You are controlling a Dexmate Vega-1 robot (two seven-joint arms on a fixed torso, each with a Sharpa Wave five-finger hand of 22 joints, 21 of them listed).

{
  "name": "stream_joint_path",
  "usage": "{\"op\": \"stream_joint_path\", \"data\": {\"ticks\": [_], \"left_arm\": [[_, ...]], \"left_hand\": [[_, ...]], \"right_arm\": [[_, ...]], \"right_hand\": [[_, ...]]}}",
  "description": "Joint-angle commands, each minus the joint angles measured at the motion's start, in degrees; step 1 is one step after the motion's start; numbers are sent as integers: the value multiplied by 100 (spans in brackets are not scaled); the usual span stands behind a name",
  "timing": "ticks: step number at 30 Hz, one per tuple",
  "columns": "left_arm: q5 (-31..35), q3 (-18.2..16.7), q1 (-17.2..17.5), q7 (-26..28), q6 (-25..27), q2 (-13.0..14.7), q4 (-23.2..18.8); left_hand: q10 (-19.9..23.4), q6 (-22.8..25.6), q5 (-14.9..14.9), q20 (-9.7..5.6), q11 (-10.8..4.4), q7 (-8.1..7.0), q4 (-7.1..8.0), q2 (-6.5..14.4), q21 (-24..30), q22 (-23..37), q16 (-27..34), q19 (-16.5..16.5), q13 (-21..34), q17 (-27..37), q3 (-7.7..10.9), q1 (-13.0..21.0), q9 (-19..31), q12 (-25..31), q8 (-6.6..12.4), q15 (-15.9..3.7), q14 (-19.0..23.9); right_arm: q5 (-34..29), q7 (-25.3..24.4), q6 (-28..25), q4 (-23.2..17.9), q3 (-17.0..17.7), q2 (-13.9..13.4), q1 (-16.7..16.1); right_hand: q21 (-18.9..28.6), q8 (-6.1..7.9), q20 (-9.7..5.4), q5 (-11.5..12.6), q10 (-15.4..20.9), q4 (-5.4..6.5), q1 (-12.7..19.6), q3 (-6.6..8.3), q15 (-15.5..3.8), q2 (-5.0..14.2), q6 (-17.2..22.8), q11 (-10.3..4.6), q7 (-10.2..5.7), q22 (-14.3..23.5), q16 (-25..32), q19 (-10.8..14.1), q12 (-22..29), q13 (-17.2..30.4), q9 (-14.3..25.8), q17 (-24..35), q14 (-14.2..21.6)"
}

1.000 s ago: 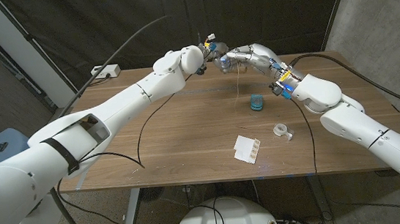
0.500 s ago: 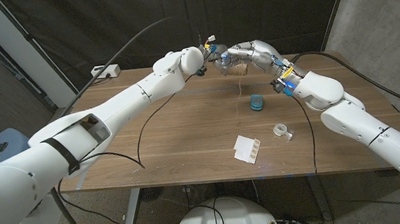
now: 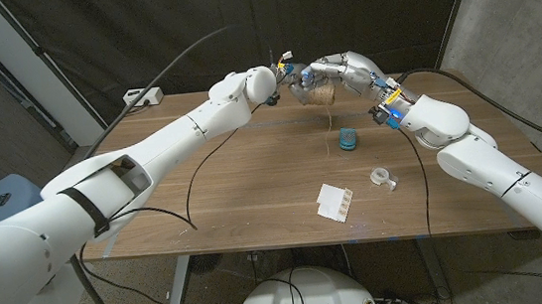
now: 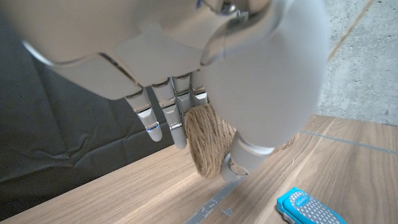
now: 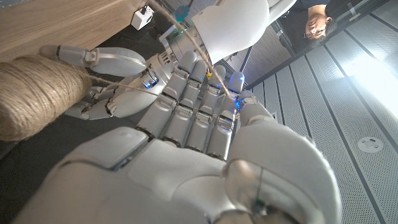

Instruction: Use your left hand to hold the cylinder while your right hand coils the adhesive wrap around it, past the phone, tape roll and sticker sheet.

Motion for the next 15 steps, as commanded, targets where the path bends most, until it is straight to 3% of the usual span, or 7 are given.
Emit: {"op": "stream_joint_path", "data": {"ticks": [1, 15], "left_arm": [[82, 48, 60, -27, -39, 51, -110], [107, 6, 210, -124, -123, 157, -370]], "left_hand": [[415, 485, 38, -30, -328, -178, 141, 301, 39, -3, -17, 13, 61, 9, 106, 75, 249, 40, 1270, -22, 7], [411, 487, 37, -32, -332, -188, 135, 303, 56, -9, -31, 12, 68, 0, 106, 87, 247, 36, 1281, -26, 17]], "right_arm": [[29, 29, 40, 21, 35, 12, 21], [-64, 50, 62, 224, -23, 137, 262]], "right_hand": [[45, -8, -414, 10, 19, 18, 24, 28, -801, -45, -5, -5, 0, 27, 11, 51, 1, 12, 19, 35, 50], [54, -22, -423, 11, 30, 9, 42, 40, -812, -50, 2, -16, -6, 28, -3, 42, -9, 11, 21, 45, 48]]}}
